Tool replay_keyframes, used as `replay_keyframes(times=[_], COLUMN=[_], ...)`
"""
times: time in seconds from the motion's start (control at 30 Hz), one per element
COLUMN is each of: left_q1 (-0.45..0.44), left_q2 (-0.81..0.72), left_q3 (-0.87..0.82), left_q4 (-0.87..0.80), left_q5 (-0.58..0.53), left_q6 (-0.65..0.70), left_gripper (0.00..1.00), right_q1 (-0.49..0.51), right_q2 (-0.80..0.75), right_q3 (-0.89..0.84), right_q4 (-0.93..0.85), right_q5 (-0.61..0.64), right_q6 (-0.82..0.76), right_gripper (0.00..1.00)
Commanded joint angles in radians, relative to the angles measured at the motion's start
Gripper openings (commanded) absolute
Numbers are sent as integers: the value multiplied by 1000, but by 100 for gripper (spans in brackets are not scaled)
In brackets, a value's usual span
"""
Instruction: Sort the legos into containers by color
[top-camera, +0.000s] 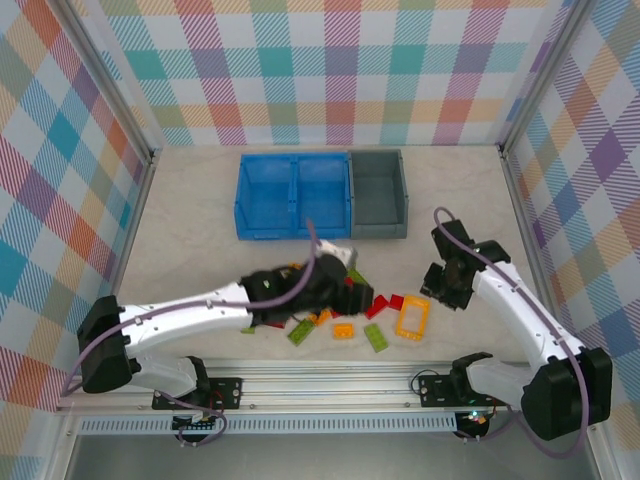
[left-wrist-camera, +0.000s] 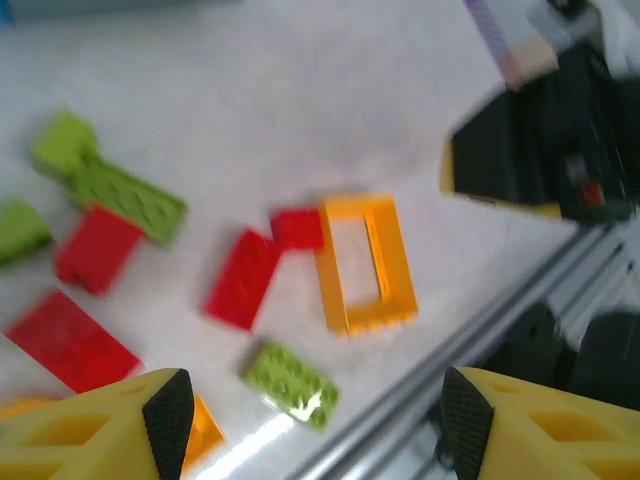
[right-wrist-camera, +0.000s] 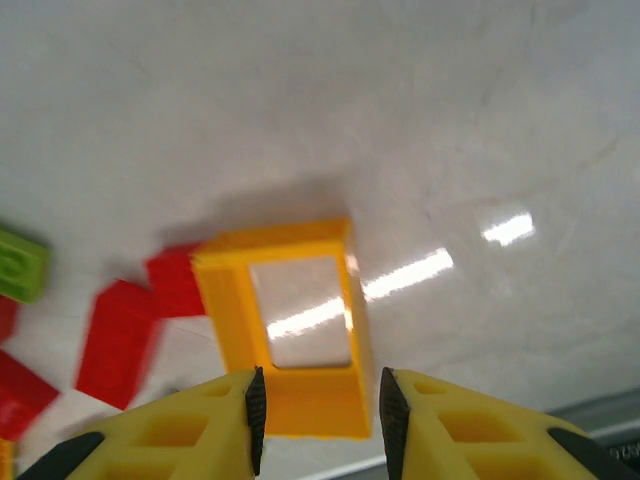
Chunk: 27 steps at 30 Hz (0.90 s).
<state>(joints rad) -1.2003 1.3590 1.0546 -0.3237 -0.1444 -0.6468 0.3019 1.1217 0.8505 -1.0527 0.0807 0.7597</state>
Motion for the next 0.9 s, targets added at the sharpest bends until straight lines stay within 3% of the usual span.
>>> replay_keyframes(times=[0.0, 0.2, 0.5, 0.87], left_q1=[-127, -217, -223, -223], left_q2=[-7, 52, 61, 37], left_q3=[-22, -35, -18, -27], left_q4=[110, 110, 106, 97], left_q5=[-205, -235, -274, -277], left_q6=[-82, -122, -109, -105], left_gripper=[68, 67, 65, 63], right_q1=[12, 19, 29, 49], right_q2=[-13, 32, 106, 138], right_q3=[-58, -136, -188, -179], right_q4=[56, 124, 166, 211], right_q5=[-61, -60, -58, 7], right_q6=[65, 54, 34, 37], right_gripper=[37, 32, 30, 1])
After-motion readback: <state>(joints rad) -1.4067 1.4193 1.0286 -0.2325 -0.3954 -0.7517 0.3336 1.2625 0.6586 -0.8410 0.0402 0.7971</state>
